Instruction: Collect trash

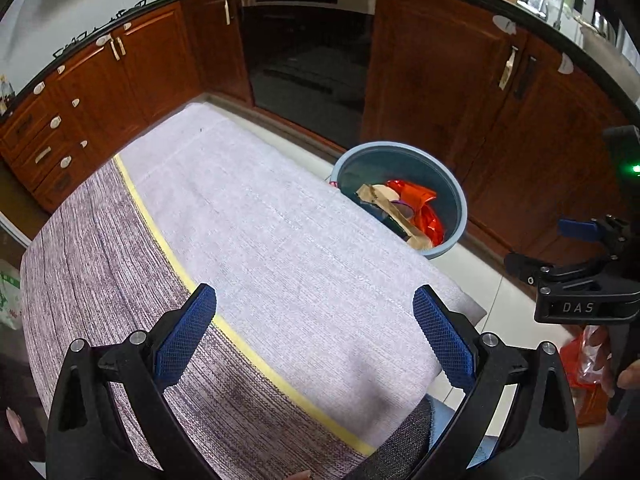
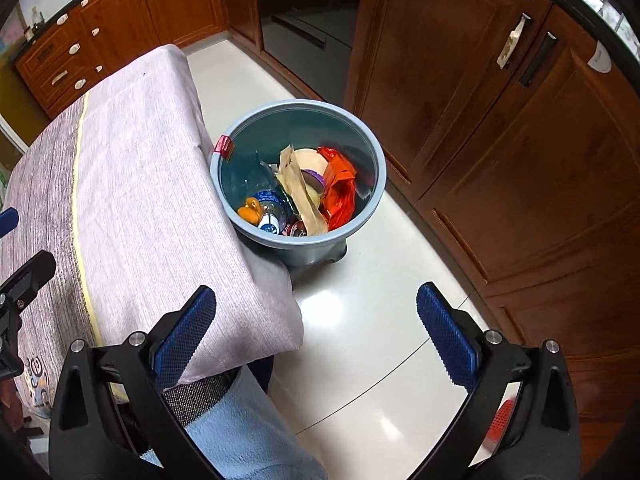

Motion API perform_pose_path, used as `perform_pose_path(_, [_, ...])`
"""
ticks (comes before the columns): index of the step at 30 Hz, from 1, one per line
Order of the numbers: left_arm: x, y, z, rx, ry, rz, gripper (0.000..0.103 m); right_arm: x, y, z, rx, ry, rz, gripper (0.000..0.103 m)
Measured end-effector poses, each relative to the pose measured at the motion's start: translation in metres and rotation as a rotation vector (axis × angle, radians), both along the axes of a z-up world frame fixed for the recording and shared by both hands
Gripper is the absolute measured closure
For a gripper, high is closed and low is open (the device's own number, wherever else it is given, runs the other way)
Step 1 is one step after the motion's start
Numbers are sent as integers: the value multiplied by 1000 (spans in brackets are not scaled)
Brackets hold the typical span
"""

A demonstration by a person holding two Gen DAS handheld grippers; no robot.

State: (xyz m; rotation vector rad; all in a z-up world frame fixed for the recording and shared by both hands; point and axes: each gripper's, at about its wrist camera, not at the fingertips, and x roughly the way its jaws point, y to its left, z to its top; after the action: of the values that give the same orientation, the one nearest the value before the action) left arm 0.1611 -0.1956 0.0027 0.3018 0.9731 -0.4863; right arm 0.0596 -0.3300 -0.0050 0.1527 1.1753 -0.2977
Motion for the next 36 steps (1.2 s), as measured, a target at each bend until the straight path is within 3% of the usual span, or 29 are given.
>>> perform_pose_path(36, [7,-6,-13,31,16,21,4,17,-1,-14,36,21,19,7])
